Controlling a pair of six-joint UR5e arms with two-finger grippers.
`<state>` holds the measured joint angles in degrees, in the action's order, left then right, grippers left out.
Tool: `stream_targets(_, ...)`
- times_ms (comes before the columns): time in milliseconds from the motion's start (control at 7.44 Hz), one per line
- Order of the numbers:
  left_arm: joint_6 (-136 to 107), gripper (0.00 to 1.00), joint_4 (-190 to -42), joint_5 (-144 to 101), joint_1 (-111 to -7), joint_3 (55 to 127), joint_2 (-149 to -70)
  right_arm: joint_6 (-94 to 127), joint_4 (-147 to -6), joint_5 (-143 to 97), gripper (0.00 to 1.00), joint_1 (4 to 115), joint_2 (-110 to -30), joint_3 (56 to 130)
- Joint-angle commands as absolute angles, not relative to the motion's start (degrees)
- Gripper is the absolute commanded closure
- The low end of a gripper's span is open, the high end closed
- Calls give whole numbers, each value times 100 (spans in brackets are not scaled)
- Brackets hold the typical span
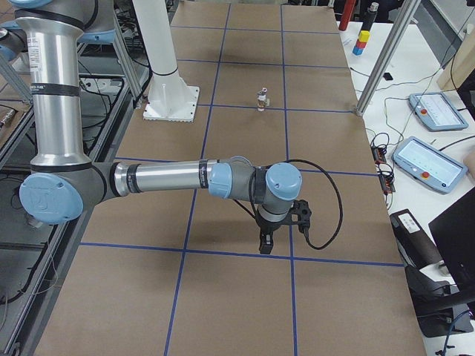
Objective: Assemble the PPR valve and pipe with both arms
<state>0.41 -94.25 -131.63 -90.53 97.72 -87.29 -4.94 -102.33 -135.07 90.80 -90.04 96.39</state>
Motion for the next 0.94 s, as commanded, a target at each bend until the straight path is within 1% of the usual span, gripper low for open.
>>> stream_targets(0,44,0,-9422,-13166,-9053,9782,-8728,-492,-10239,-13614,1,9105,-9035,9633)
stream_targets(806,44,0,-9422,-13175,-9053,9756,-8692,-475,-10239,-13614,1,9105,-9035,9580)
